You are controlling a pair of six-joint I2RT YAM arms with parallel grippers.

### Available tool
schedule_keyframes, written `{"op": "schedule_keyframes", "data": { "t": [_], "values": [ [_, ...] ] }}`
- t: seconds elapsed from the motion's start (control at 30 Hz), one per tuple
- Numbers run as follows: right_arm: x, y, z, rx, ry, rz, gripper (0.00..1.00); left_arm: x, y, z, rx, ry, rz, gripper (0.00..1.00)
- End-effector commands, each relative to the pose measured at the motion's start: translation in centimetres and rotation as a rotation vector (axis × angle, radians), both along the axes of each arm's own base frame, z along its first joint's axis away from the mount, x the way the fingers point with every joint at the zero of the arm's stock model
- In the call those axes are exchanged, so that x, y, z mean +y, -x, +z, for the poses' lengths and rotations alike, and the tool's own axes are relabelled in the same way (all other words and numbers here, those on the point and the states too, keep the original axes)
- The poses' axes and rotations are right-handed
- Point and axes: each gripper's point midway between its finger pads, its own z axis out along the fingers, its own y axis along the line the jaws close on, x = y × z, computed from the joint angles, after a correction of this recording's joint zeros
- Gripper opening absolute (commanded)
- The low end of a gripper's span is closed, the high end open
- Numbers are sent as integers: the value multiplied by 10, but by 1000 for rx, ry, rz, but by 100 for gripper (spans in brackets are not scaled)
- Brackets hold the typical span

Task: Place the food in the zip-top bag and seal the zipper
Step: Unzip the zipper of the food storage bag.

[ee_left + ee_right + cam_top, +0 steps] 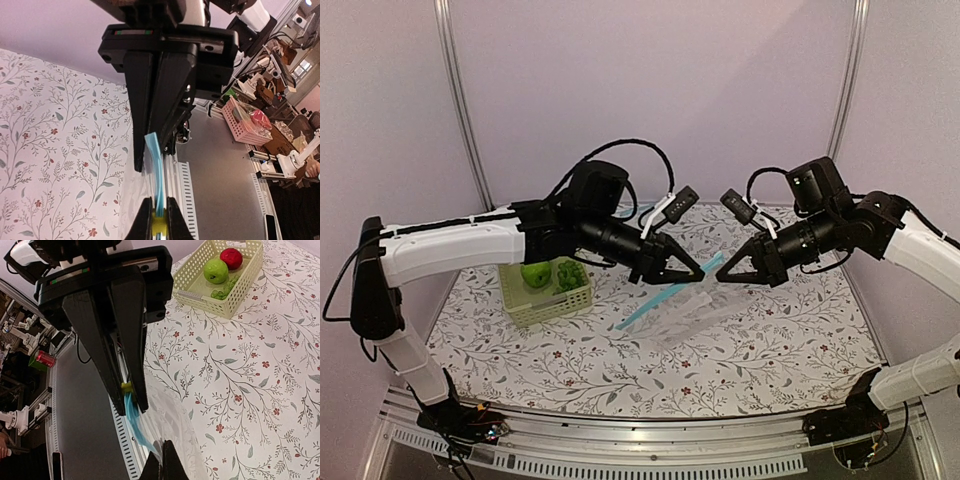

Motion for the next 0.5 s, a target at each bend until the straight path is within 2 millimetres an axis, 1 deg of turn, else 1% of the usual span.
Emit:
{"op": "schedule_keyframes", "data": {
  "t": [0.0,0.3,0.47],
  "values": [
    [-8,-16,19,-91,-14,-109,0,9,7,-1,-31,-29,17,0],
    [-17,-24,26,-140,-18,-184,0,14,3,-7,-50,-63,46,0],
    [-21,-30,26,-161,-4,-222,0,16,1,-9,-56,-79,59,0]
  ]
}}
